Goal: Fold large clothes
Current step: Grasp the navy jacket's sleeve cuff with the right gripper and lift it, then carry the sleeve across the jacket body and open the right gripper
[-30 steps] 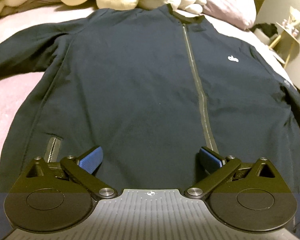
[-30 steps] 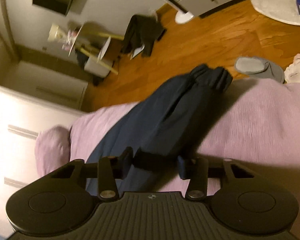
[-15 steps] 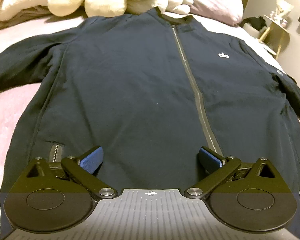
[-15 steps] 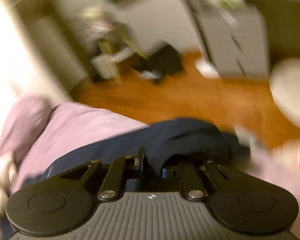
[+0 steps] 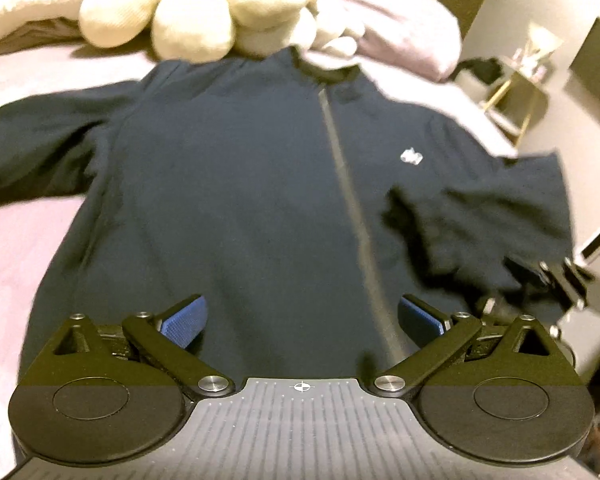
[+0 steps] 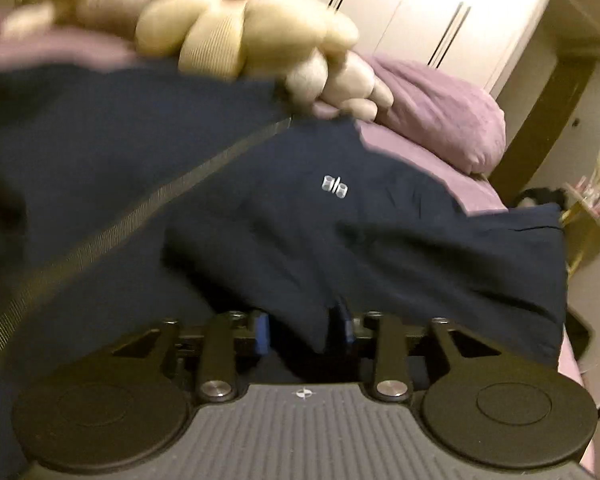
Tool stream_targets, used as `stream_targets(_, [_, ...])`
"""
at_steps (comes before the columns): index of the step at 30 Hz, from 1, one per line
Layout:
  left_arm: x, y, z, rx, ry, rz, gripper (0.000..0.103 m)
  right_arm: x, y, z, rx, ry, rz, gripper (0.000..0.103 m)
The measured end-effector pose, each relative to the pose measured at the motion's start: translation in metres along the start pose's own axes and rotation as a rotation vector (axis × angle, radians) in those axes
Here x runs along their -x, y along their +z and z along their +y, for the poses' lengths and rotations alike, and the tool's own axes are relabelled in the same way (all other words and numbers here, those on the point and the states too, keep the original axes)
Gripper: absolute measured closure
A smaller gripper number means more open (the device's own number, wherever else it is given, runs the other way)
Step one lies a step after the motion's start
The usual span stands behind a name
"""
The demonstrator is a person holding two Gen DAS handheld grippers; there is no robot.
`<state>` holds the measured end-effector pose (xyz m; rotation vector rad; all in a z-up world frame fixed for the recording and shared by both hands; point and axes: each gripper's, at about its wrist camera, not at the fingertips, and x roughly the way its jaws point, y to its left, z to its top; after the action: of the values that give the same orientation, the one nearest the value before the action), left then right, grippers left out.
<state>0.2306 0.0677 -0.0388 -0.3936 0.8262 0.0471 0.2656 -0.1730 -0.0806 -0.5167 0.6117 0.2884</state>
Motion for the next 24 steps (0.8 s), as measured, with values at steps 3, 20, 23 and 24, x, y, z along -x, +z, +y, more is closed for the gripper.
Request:
stream_targets(3, [-0.012,0.017,-0.006,0.069,-0.096,0.009,0.000,0.014,0.004,-0.011,-0.052,0.008,-0.018,0.021])
stream_targets(20, [-0.122,0.055,-0.061,0.101,-0.194,0.158,0.074,0.027,-0.114,-0.124,-1.161,0.338,0.037,0.066])
stream_targets(23, [-0.107,0.068,-0.058,0.084,-0.217,0.125,0.089,0.030,-0.113,-0.121,-1.144,0.333,0.038,0.066])
stream_targets(24, [-0.097,0.074,-0.055,0.073,-0.201,0.101,0.090,0.031,-0.113,-0.121,-1.138,0.333,0.037,0.066])
